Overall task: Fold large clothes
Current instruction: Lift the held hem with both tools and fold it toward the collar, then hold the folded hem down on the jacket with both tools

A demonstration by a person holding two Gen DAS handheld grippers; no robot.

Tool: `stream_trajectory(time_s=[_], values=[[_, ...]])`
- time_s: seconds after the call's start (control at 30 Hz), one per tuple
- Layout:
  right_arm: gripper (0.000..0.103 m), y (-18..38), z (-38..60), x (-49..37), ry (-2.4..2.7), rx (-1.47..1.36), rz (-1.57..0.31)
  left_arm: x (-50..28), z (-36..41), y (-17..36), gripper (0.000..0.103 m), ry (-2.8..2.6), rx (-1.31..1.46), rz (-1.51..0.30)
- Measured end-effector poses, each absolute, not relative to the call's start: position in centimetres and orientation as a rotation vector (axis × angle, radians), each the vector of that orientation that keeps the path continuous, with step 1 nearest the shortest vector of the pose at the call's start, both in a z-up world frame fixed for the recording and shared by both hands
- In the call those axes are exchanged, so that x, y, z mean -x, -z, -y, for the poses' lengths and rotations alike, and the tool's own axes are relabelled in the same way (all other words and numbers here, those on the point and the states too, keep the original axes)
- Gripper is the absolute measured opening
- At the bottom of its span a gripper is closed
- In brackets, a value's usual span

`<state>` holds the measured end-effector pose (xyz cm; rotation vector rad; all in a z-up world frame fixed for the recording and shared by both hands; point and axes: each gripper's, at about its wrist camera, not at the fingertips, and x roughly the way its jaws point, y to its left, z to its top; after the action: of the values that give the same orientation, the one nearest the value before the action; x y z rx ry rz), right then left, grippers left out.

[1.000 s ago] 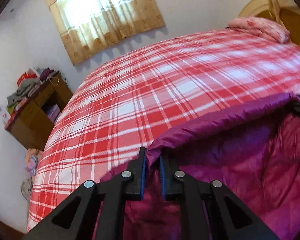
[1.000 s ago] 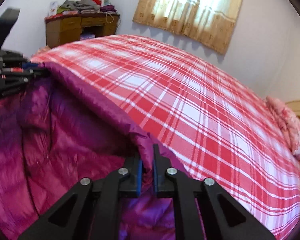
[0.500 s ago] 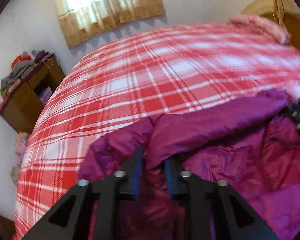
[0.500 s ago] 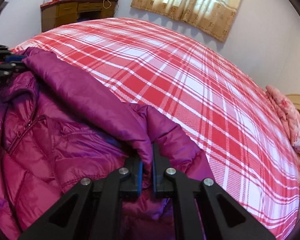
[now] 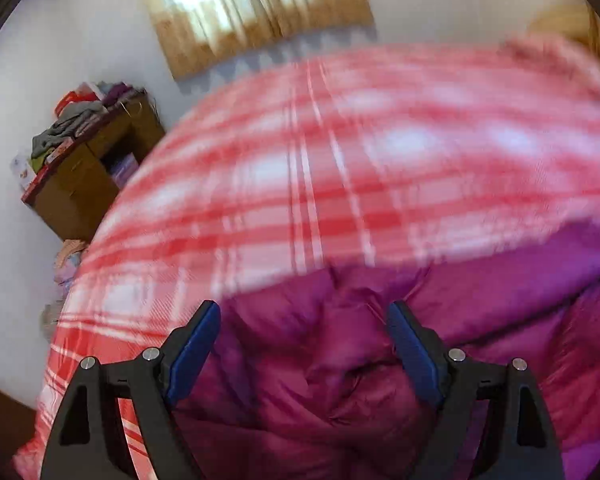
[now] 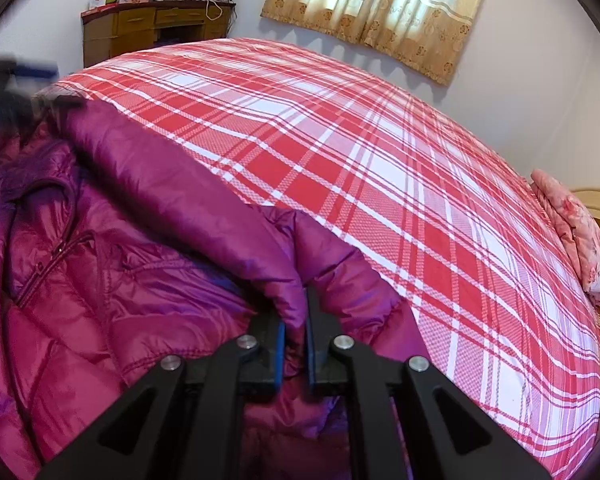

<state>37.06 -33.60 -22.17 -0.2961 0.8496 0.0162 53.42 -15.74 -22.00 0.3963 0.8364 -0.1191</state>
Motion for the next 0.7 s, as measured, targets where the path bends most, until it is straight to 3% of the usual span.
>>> stream_trajectory(time_s=[0.2, 0.27, 0.33, 0.43, 0.53, 0.7], values=[[0.027, 19.2, 34.4, -34.9, -0.045, 0.262, -0.843, -52.5, 14.7, 19.5, 0.085, 0.162, -0.316, -0.797], [0.047, 17.0, 34.8, -34.0, -0.037, 0.22, -0.82, -51.8, 14.7, 17.0, 0.085, 0.195, -0.276, -0.746], [0.055, 14.8, 35.3, -33.8, -0.045, 0.133, -0.782, -51.4, 15.5, 15.3, 0.086, 0.226, -0.25, -0.712], [0.055, 12.5, 35.6, -35.0, -0.037, -0.025, -0.738, -51.2, 17.5, 14.9, 0.086, 0.274, -0.246, -0.711], [0.026, 13.0, 35.0, -37.2, 0.023, -0.121, -0.732, -51.9, 18.8, 16.9, 0.086, 0.299, -0.22, -0.765], [0.027, 17.9, 34.2, -39.5, 0.02, -0.192, -0.798, -53.7, 18.6, 21.8, 0.086, 0.254, -0.189, -0.864]])
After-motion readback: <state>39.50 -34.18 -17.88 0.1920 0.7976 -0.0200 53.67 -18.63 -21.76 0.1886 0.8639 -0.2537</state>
